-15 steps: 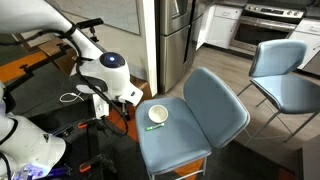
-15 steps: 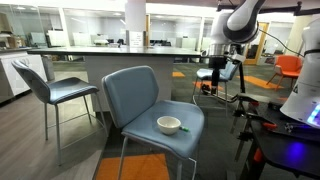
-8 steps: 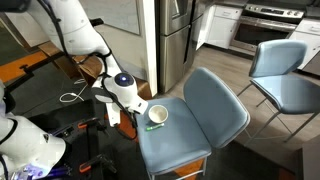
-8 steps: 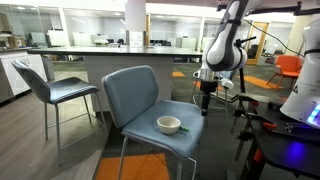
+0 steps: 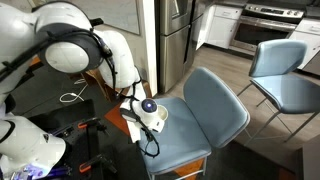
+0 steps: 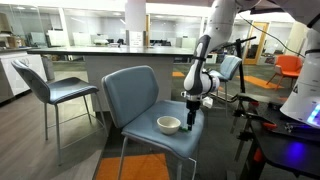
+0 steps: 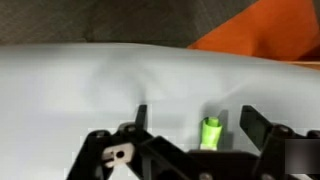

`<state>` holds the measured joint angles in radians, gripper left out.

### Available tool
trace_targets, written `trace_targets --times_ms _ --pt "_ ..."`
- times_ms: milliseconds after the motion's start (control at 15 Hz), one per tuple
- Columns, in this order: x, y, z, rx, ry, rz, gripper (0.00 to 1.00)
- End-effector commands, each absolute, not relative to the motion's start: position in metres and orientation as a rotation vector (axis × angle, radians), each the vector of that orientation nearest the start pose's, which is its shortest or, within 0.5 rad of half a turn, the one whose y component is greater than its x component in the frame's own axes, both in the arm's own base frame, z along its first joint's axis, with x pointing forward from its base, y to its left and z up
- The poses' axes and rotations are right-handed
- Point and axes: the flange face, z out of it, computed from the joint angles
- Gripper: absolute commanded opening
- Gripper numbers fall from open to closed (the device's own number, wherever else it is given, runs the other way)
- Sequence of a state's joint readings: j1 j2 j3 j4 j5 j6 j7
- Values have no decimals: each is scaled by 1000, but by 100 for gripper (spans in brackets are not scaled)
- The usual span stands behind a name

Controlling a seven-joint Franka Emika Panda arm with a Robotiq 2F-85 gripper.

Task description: Put the marker into the bowl.

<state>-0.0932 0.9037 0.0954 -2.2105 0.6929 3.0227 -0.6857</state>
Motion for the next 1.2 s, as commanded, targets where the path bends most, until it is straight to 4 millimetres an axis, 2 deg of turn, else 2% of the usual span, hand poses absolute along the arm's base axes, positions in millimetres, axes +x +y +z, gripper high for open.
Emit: trace_targets --times_ms 0,67,133,200,333,800,867,1133 --pt "478 -34 -65 -2979 -20 59 91" --pt "484 -31 -68 -2980 -32 48 90" --pt "490 -27 -71 -2988 -91 48 82" --pt "495 -23 -72 -2995 -110 52 69" --pt "503 -19 -70 -3009 -137 46 57" --pt "504 -12 -55 -3056 -120 51 4" --pt "503 -13 -50 -3062 -115 54 0" --pt "499 -22 -28 -3094 -96 29 0"
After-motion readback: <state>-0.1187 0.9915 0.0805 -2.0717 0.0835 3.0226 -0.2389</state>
